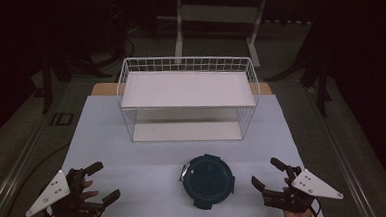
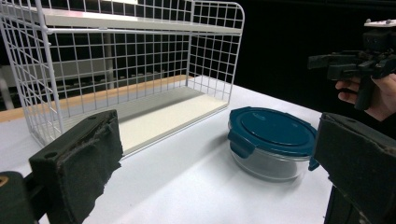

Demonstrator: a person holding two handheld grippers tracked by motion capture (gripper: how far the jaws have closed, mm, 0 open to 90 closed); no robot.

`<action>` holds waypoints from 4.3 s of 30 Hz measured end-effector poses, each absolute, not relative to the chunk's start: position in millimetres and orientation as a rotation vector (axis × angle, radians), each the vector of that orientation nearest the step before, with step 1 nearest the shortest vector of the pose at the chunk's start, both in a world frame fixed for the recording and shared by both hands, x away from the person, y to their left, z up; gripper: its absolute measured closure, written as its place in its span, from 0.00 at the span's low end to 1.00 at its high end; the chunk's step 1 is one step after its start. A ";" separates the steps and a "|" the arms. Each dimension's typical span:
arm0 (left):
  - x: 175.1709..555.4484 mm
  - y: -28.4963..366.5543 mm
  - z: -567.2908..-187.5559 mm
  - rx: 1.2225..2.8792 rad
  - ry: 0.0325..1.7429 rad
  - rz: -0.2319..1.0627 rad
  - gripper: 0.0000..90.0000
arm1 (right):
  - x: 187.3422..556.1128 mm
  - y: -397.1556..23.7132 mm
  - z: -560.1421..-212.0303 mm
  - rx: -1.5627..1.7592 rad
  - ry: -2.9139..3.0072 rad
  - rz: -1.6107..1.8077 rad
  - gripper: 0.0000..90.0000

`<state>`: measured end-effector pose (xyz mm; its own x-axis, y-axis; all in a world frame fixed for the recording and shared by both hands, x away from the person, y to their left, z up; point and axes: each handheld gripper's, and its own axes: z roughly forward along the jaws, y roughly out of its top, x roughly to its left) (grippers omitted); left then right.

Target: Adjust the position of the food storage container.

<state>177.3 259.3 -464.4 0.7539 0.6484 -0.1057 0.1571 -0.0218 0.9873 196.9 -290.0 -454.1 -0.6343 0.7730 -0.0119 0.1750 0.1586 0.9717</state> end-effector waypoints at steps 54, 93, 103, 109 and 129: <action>175.9 254.9 -461.1 1.584 0.643 0.448 0.02 | 204.2 -238.8 -453.0 0.871 2.302 1.467 0.64; 176.8 252.0 -462.5 1.599 0.640 0.448 0.02 | 212.1 -236.9 -490.2 0.912 2.483 1.315 1.00; 177.1 251.6 -462.7 1.599 0.639 0.447 0.02 | 227.0 -234.2 -488.9 0.934 2.481 1.313 1.00; 177.0 252.7 -462.4 1.597 0.643 0.448 0.02 | 216.3 -225.7 -481.8 0.900 2.497 1.363 1.00; 177.0 251.9 -462.7 1.599 0.637 0.445 0.02 | 194.4 -181.5 -502.8 0.748 2.693 1.375 1.00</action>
<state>177.0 251.9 -462.7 0.7696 0.6335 -0.0793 0.1435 -0.0506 0.9884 194.4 -181.5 -502.8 -0.8844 0.4267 0.1891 0.4034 0.4951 0.7695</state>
